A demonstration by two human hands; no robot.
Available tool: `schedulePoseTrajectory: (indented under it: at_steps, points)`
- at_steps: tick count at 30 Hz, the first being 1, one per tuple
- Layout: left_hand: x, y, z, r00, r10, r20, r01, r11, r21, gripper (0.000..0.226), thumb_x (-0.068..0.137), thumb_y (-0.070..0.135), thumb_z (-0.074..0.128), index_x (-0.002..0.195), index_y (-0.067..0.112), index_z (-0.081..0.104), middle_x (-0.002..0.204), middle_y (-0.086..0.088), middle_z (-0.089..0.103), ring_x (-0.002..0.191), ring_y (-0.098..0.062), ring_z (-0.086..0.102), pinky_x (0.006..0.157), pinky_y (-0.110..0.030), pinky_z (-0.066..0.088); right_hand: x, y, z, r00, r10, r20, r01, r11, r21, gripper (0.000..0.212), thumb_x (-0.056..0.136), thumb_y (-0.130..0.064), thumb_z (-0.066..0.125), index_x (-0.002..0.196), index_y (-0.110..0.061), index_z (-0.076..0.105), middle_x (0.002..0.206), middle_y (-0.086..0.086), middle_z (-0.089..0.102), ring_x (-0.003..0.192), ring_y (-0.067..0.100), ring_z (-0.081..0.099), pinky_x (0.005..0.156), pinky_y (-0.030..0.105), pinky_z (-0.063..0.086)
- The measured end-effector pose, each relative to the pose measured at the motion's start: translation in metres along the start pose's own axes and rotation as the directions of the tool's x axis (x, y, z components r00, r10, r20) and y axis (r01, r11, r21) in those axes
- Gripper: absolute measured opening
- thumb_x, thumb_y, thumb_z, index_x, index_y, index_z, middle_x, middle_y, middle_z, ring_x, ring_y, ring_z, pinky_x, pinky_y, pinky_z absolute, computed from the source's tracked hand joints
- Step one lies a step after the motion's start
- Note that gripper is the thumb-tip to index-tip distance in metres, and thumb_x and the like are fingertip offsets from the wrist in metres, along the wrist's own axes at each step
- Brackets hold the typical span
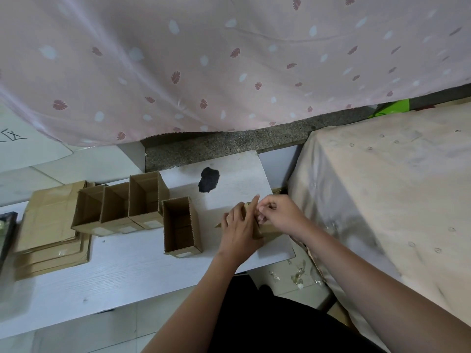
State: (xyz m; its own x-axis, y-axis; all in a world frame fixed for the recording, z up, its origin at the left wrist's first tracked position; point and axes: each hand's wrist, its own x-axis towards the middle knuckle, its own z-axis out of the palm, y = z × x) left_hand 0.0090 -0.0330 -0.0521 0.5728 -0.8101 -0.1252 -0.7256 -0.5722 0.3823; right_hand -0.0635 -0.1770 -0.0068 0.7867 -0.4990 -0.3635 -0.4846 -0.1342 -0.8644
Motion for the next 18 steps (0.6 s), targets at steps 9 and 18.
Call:
schedulePoseTrajectory:
  at_steps: [9,18]
  points:
    - [-0.002,-0.025,0.007,0.994,-0.106,-0.004,0.098,0.928,-0.360,0.102,0.069,0.024,0.084,0.151,0.029,0.024,0.137,0.000,0.028,0.121,-0.022,0.042,0.096,-0.034,0.045,0.005,-0.006,-0.024,0.972,-0.005,-0.233,-0.013,0.997,-0.073,0.015,0.092,-0.010,0.067,0.083,-0.017,0.077,0.080,-0.013,0.072,0.078,-0.001,0.065,0.074,0.015,0.051]
    - [-0.009,-0.041,0.013,0.968,-0.232,0.095,0.250,0.905,-0.345,0.099,0.075,0.005,0.074,0.151,0.028,0.014,0.146,-0.003,0.018,0.134,-0.030,0.036,0.100,-0.036,0.044,0.010,-0.009,-0.028,0.953,0.145,-0.267,-0.126,0.988,0.090,0.013,0.082,-0.013,0.067,0.075,-0.019,0.076,0.071,-0.003,0.074,0.071,0.010,0.073,0.084,0.038,0.059]
